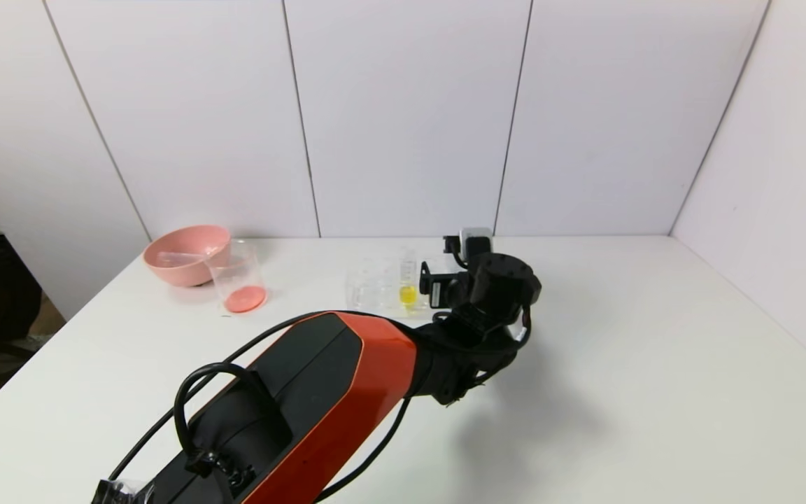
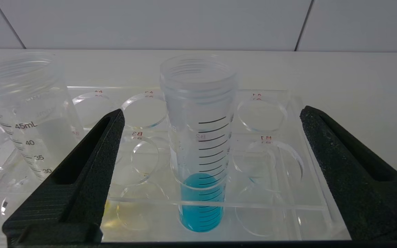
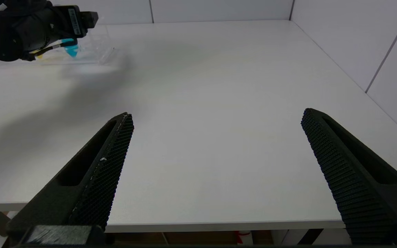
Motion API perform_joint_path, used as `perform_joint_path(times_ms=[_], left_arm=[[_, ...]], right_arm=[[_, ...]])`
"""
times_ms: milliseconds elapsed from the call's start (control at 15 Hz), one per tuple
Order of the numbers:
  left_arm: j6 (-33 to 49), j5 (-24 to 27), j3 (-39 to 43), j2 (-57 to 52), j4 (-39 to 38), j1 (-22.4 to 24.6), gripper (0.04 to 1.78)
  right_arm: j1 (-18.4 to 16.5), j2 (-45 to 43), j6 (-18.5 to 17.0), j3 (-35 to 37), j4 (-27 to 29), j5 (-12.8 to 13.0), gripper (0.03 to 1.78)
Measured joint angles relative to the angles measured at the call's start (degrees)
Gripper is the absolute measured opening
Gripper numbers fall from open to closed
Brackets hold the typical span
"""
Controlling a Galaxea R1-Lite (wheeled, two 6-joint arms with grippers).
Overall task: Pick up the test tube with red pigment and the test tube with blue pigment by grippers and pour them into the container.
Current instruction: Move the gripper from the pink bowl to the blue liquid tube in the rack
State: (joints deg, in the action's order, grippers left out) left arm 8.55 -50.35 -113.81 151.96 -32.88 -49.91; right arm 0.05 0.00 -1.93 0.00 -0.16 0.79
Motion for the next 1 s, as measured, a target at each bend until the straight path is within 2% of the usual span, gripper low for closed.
perform_joint_path(times_ms=[467,600,667,733,800,867,1000], left_arm=[[-0.1,0.7,0.0,0.5,-0.5,0.5,1.77],[-0.1,0.7,0.0,0.6,-0.5,0.5,1.72],[-0.1,0.9,0.0,0.6,-0.5,0.5,1.62],[-0.1,0.9,0.0,0.6,-0.4,0.5,1.18],[-0.2,0.6,0.1,0.6,-0.3,0.5,0.4],[-0.1,0.8,0.0,0.6,-0.3,0.6,0.52],[-0.1,1.2,0.0,0.6,-0.3,0.7,0.52]], right_arm=[[0.0,0.0,0.0,0.0,0.0,0.0,1.77],[0.0,0.0,0.0,0.0,0.0,0.0,1.77],[0.0,0.0,0.0,0.0,0.0,0.0,1.77],[0.0,0.0,0.0,0.0,0.0,0.0,1.78],[0.0,0.0,0.0,0.0,0.0,0.0,1.77],[0.0,0.0,0.0,0.0,0.0,0.0,1.78],[0.0,0.0,0.0,0.0,0.0,0.0,1.77]])
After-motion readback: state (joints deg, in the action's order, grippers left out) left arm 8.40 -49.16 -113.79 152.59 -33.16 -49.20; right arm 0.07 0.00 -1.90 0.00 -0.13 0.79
